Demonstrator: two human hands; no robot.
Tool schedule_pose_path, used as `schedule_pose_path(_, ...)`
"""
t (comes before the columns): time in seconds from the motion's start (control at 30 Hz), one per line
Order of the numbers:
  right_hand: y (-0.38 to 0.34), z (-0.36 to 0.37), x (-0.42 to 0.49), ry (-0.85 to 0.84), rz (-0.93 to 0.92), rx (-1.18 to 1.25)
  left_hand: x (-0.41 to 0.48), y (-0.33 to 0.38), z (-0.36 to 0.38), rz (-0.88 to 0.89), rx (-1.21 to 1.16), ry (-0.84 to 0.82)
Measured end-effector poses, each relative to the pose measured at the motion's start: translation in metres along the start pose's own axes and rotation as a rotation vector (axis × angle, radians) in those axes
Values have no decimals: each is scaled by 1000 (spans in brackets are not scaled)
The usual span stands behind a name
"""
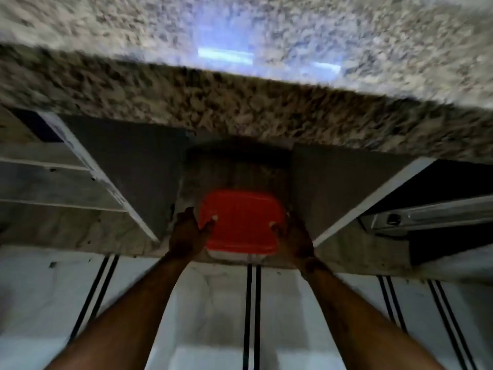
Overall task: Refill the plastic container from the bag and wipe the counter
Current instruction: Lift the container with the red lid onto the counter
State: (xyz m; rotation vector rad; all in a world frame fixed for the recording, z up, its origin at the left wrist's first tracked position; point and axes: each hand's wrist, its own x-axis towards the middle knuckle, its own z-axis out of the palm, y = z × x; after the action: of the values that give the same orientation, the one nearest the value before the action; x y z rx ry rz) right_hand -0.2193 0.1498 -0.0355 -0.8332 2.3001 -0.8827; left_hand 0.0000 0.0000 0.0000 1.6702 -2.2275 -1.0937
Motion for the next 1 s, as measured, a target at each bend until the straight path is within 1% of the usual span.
schedule_pose_path(0.03,26,18,21,14,13,34,19,-14,18,-40,-20,-18)
schedule_pose_path(0.07,57,36,47,-15,60,52,34,-23,32,-99,-38,-74)
schedule_pose_path(0.13,104,64,89,-47,151,92,64,-40,59,-207,-211,-194)
schedule_pose_path(0.2,106,72,98,-55,223,178,83,-54,83,-276,-444,-241)
schedule_pose_path(0.23,97,73,96,-36,250,223,94,-66,96,-296,-533,-236)
schedule_pose_path(0.27,91,72,95,-42,270,267,101,-72,105,-304,-573,-224)
schedule_pose_path(0.33,92,74,100,-79,310,337,114,-86,118,-287,-575,-204)
schedule_pose_path(0.4,92,75,95,-76,325,356,115,-98,123,-243,-530,-208)
schedule_pose_path(0.53,69,59,53,-28,319,405,81,-101,107,-284,-532,-271)
schedule_pose_path(0.6,45,39,17,18,327,463,45,-89,82,-322,-532,-294)
schedule_pose_path(0.63,31,27,-5,45,335,481,22,-79,66,-354,-511,-268)
schedule_pose_path(0.73,-12,-14,-68,127,404,456,-47,-43,10,-397,-470,-95)
schedule_pose_path(0.8,-48,-47,-118,134,392,411,-101,-12,-35,-390,-458,-37)
schedule_pose_path(0.87,-87,-82,-169,157,368,371,-155,18,-85,-387,-469,-15)
schedule_pose_path(0.93,-130,-122,-223,127,377,350,-213,48,-140,-399,-458,-9)
schedule_pose_path(1.0,-170,-160,-266,122,362,329,-261,78,-190,-381,-473,40)
